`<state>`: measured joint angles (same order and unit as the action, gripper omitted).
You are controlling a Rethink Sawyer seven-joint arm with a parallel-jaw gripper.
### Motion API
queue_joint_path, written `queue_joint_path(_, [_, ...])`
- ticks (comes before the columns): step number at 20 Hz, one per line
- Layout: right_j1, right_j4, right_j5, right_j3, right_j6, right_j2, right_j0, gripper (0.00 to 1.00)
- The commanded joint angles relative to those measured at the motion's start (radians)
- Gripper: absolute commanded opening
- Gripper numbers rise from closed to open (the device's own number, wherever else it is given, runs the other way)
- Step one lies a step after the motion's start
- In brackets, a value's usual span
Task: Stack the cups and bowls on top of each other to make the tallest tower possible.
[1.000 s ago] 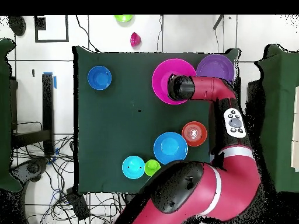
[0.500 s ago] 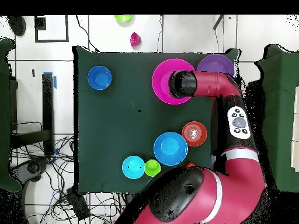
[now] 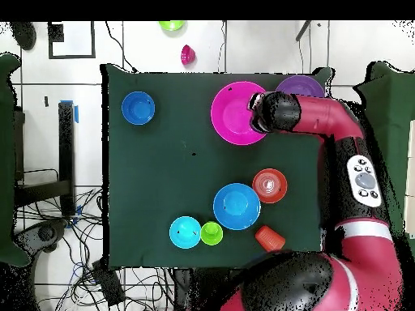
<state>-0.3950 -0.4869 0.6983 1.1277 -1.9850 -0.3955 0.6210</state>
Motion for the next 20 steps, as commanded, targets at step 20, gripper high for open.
queue_joint_path(20, [0.134,-0.191,-0.158,0.028,0.782,-0.289,0.137,1.00])
